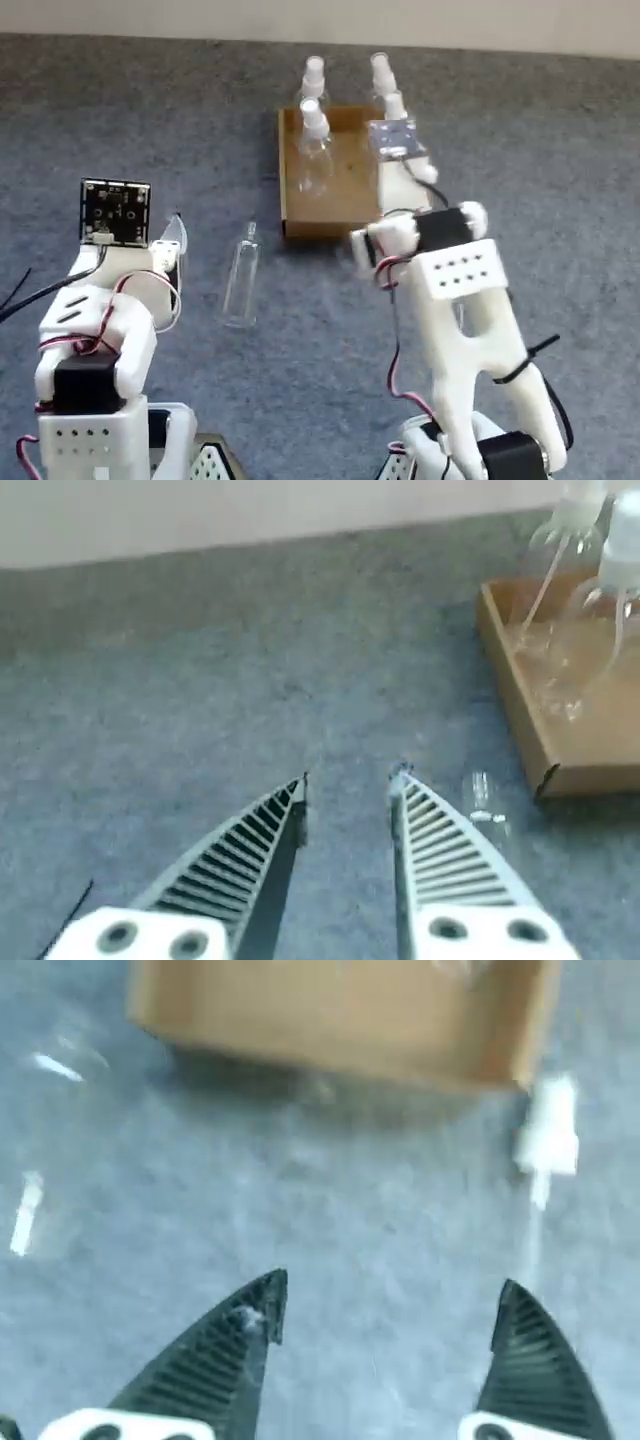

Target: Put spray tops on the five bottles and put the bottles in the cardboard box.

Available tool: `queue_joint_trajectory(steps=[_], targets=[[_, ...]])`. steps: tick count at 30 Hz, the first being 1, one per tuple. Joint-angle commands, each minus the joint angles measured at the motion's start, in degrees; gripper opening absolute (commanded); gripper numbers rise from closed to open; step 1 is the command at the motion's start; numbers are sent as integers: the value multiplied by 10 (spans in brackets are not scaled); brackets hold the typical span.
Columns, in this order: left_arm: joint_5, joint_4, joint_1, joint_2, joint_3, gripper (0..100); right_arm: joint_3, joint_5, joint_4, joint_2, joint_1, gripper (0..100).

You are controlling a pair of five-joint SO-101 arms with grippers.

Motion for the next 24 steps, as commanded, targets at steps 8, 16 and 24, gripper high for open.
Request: queue_joint_trajectory(steps=[8,16,24], targets=[[4,1,-6,0,45,132,-164,174,102,180,254,352],[-18,-21,-7,1,70,130,-233,228,75,290,231,352],[-19,-21,-7,-1,79,130,-196,228,-1,344,175,352]])
